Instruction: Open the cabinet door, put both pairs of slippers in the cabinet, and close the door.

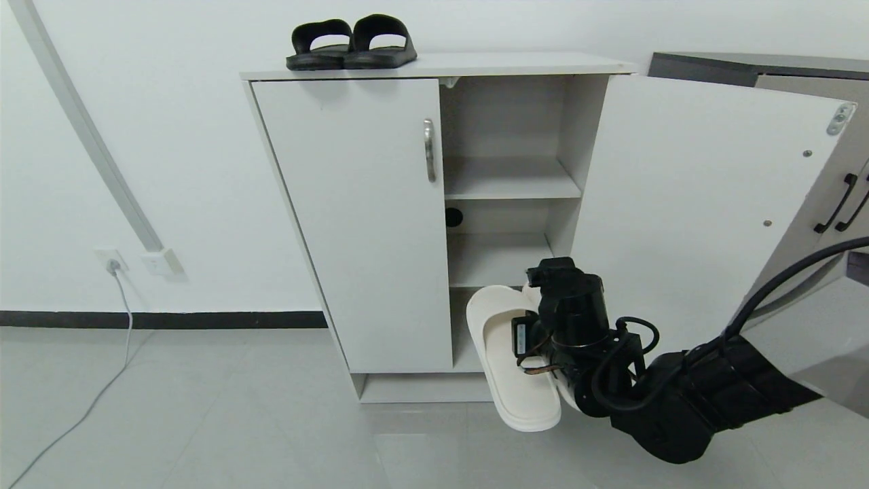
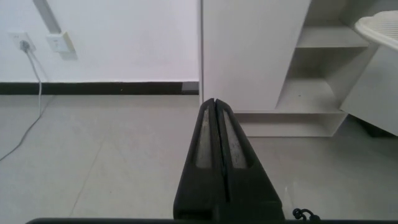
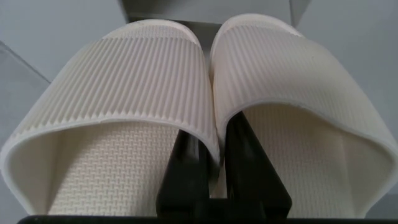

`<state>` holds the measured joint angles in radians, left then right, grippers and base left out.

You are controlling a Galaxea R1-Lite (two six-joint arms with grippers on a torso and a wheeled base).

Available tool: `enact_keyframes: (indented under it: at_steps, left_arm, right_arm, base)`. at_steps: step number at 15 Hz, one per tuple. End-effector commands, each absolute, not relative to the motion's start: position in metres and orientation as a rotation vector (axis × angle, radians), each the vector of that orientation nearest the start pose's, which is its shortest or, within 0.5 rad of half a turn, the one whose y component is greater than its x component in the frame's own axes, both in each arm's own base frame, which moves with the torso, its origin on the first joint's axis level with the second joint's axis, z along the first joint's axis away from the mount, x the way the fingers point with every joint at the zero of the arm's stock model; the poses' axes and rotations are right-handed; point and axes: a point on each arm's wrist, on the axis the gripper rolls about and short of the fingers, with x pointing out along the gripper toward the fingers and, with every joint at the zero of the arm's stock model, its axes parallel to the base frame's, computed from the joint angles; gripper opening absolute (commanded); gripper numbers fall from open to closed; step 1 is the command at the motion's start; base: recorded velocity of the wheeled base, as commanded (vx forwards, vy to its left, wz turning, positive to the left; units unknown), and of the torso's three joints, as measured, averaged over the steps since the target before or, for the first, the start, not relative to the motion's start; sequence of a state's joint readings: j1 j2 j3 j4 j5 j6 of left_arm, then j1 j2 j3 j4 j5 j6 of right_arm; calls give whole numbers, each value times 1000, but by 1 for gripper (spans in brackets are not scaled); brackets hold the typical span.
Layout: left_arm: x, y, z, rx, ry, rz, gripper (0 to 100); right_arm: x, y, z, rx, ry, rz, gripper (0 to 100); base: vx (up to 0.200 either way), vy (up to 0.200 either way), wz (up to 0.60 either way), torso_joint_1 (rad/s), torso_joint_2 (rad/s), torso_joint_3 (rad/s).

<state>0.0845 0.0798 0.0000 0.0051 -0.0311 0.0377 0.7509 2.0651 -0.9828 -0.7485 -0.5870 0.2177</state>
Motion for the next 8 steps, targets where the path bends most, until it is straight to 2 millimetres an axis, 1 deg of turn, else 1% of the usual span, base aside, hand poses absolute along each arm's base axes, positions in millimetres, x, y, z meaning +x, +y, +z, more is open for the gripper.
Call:
enact_keyframes:
  at_steps: [1, 3, 4, 8]
  left_arm:
    - [-16, -2, 77, 31, 93, 52, 0]
    - [-16, -2, 77, 31, 93, 52, 0]
    - [-16, -2, 77, 31, 93, 52, 0]
    - [-16, -2, 77, 32, 93, 57, 0]
  right_arm:
    - [297, 260, 108, 9, 275, 129, 0]
    - [301, 261, 104, 8, 278, 122, 0]
    - [303, 263, 99, 2, 287, 121, 0]
    - [303, 263, 94, -5, 295, 118, 0]
  base:
    - [0, 0, 0, 0, 0, 0]
    - [0, 0, 0, 0, 0, 0]
    - [0, 0, 0, 0, 0, 0]
    - [0, 0, 0, 0, 0, 0]
